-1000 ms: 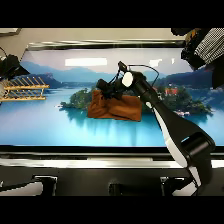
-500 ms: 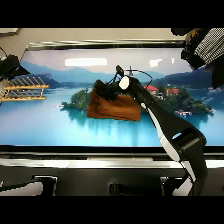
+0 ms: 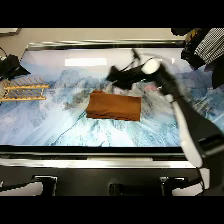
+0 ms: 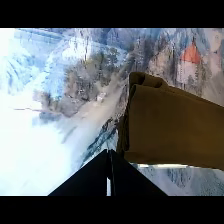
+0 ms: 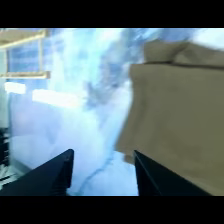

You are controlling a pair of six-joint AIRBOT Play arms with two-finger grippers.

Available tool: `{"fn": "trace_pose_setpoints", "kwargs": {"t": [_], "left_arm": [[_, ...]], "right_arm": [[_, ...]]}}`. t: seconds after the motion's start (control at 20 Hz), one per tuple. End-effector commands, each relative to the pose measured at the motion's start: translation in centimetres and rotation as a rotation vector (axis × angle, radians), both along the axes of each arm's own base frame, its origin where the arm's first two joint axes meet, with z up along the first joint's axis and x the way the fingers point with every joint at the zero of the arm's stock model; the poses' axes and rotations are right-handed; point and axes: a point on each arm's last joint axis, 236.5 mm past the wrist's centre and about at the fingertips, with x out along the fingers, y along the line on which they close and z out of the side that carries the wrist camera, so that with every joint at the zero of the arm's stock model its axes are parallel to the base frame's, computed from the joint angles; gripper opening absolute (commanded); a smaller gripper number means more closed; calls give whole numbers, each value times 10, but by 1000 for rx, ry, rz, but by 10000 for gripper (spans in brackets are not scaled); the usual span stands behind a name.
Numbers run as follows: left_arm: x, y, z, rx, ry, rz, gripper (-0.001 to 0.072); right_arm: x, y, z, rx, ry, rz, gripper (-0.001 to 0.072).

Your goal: Fold the clothes and pants, and hang the long-sleeved shirts on hangers.

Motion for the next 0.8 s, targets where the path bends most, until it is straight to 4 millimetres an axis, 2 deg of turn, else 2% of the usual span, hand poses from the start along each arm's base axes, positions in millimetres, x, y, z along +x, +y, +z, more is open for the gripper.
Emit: {"fn": "trace_pose_setpoints", "kwargs": {"t": [0.0,0.1,0.15,0.25,0.3,0.4,0.55,0.75], "left_arm": [[-2,0,0,0,3,-3,13],[-4,-1,0,1,10,-8,13],[-6,-2,0,1,15,-10,13],[-6,-2,0,1,16,-11,13],[-5,-1,0,1,15,-11,13],[-5,-1,0,2,15,-11,13],[-5,-1,0,3,12,-12,13],[-5,-1,-1,3,13,-12,13]], "right_arm": [[-19,-129,-1,-203,49,2,494],[-22,-184,-15,-228,89,-37,495],[-21,-208,-28,-224,105,-73,495],[-21,-232,-57,-190,128,-120,494],[-22,-235,-75,-154,149,-136,494],[-28,-223,-111,-85,188,-127,494],[-38,-191,-157,-12,247,-75,494],[-41,-157,-199,-31,291,-23,494]]}}
